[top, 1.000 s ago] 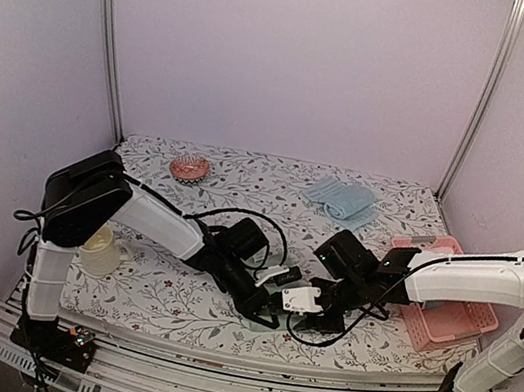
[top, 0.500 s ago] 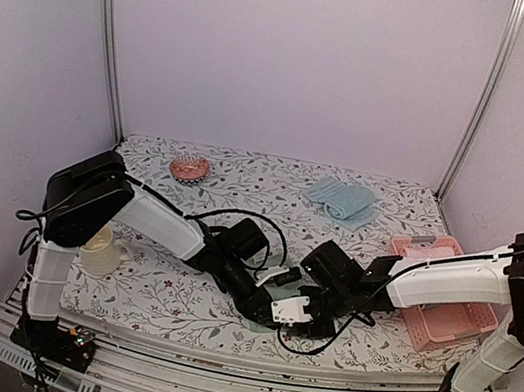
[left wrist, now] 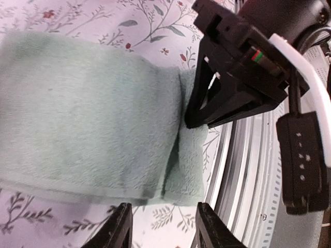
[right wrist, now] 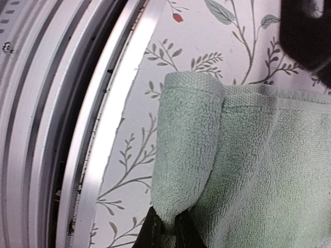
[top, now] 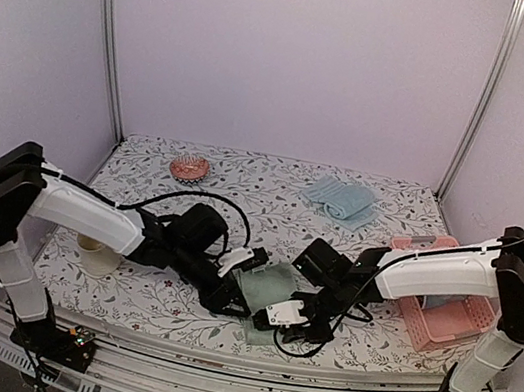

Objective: Roll the towels
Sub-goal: Roll the towel at the center of the board.

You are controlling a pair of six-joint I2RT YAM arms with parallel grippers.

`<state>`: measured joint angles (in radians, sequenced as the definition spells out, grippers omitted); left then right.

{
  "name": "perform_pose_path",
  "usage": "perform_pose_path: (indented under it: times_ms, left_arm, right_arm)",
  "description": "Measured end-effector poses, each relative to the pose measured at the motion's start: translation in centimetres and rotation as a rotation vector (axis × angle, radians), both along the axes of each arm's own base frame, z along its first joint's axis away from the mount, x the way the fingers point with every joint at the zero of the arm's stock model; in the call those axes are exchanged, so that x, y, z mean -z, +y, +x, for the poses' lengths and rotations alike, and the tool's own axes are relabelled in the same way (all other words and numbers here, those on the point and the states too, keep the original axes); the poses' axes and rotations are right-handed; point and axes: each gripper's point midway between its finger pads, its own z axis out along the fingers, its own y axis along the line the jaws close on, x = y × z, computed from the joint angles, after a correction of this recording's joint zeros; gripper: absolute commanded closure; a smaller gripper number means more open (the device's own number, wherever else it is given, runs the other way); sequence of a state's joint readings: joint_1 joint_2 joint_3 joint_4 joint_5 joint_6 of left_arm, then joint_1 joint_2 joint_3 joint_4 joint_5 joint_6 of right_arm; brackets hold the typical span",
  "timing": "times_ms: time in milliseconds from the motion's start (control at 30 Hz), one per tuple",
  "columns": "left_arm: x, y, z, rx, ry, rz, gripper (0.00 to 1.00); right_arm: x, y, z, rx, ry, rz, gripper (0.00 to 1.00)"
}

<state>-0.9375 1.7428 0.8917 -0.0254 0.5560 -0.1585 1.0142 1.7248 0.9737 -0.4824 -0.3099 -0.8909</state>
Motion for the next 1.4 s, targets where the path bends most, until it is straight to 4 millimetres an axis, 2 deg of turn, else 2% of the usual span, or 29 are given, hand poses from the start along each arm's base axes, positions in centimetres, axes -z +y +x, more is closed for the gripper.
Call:
perform_pose_path:
  times_ms: [133, 267, 367, 533, 667, 767, 867, 1033, 1200, 1400]
  left_arm:
    - [-1.8, 2.5, 0.0, -0.086, -0.124, -0.021, 0.59]
    - [-3.2, 4.2, -1.3, -0.144, -0.302, -0.042, 0.62]
    - [-4.0, 4.4, -2.9, -0.133, -0.426, -0.058, 0.62]
    - [-4.6, 3.3, -4.3, -0.073, -0.592, -0.043, 0.58]
    - [-3.6, 0.1, -4.2, 0.018, -0.698, 0.038, 0.56]
    - [-1.7, -2.3, -3.5, 0.088, -0.755, 0.127, 0.57]
    - [0.5, -3.5, -2.6, 0.146, -0.806, 0.221, 0.58]
    - [3.1, -3.1, -2.0, 0.222, -0.864, 0.334, 0.64]
    - [3.5, -3.3, -1.3, 0.239, -0.908, 0.382, 0.84]
    - [3.5, -3.4, -1.5, 0.244, -0.898, 0.381, 0.95]
  right_arm:
    - [-0.3, 0.6, -0.7, 0.009, 0.162, -0.028, 0.97]
    - [-0.4, 1.7, 1.0, 0.062, 0.351, -0.044, 0.97]
    - [0.1, 2.1, 2.6, 0.115, 0.496, -0.058, 0.97]
    - [0.7, 2.0, 3.3, 0.18, 0.725, -0.096, 0.97]
    - [0.7, 1.9, 3.1, 0.199, 0.803, -0.108, 0.96]
    - [0.6, 1.7, 2.9, 0.203, 0.816, -0.116, 0.96]
    - [0.6, 1.7, 2.9, 0.205, 0.819, -0.119, 0.96]
    - [0.7, 1.6, 2.8, 0.209, 0.824, -0.124, 0.96]
    - [0.8, 1.7, 2.8, 0.219, 0.853, -0.126, 0.94]
    - [0.5, 1.6, 2.9, 0.227, 0.844, -0.128, 0.73]
